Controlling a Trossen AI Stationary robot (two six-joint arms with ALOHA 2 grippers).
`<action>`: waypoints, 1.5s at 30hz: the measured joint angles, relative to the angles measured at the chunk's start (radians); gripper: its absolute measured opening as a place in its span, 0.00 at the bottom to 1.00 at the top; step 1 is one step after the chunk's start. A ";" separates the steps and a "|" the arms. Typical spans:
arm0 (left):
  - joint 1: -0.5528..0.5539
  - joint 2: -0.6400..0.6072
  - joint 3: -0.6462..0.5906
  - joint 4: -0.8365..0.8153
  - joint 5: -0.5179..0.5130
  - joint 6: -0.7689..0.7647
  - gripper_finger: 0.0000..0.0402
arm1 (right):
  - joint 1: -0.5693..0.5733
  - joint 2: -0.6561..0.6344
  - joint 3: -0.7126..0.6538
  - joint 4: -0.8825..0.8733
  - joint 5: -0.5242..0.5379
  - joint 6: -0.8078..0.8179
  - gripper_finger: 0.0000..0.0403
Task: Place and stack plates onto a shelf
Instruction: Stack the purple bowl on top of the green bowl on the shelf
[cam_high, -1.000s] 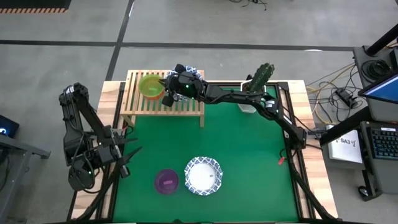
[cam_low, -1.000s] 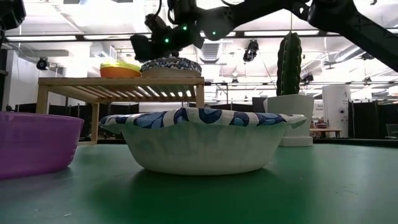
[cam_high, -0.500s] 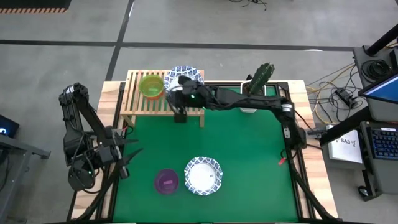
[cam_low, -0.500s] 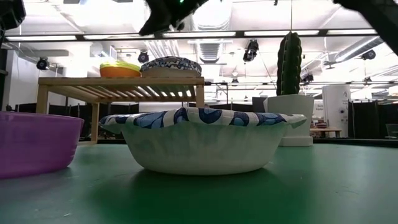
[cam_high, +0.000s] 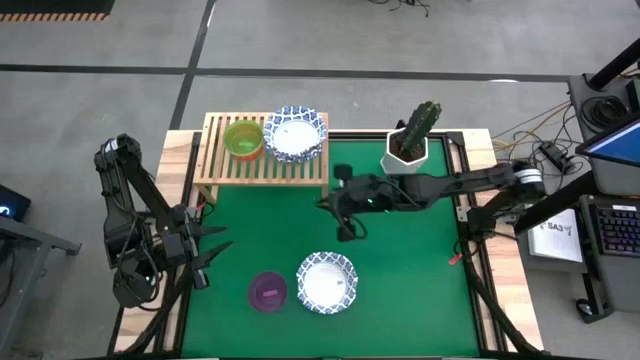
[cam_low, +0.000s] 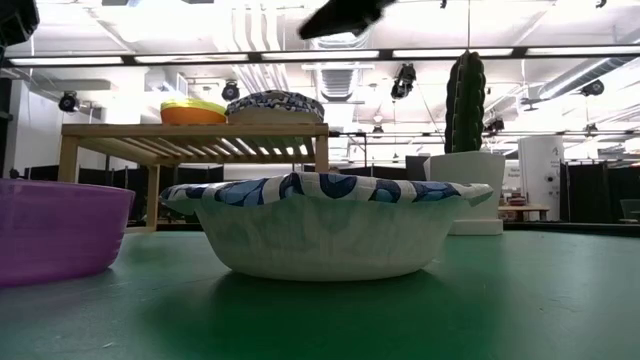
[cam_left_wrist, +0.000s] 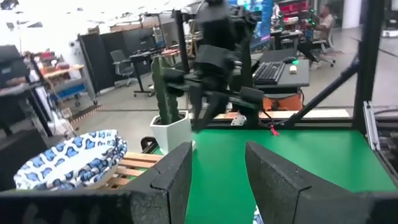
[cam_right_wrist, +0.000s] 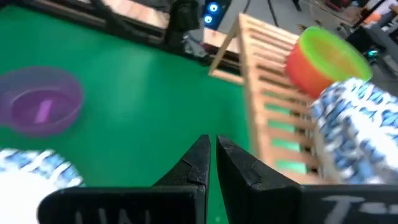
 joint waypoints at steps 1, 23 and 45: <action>0.007 0.000 0.000 -0.001 0.000 -0.017 0.33 | 0.011 -0.023 -0.042 0.013 0.000 0.002 0.04; 0.606 0.219 -0.010 -0.038 1.119 -0.284 0.33 | 0.037 -0.406 -0.563 0.447 -0.090 -0.171 0.04; 0.645 0.600 -0.015 -0.122 1.408 -0.335 0.29 | 0.023 -0.464 -0.574 0.436 -0.225 -0.245 0.04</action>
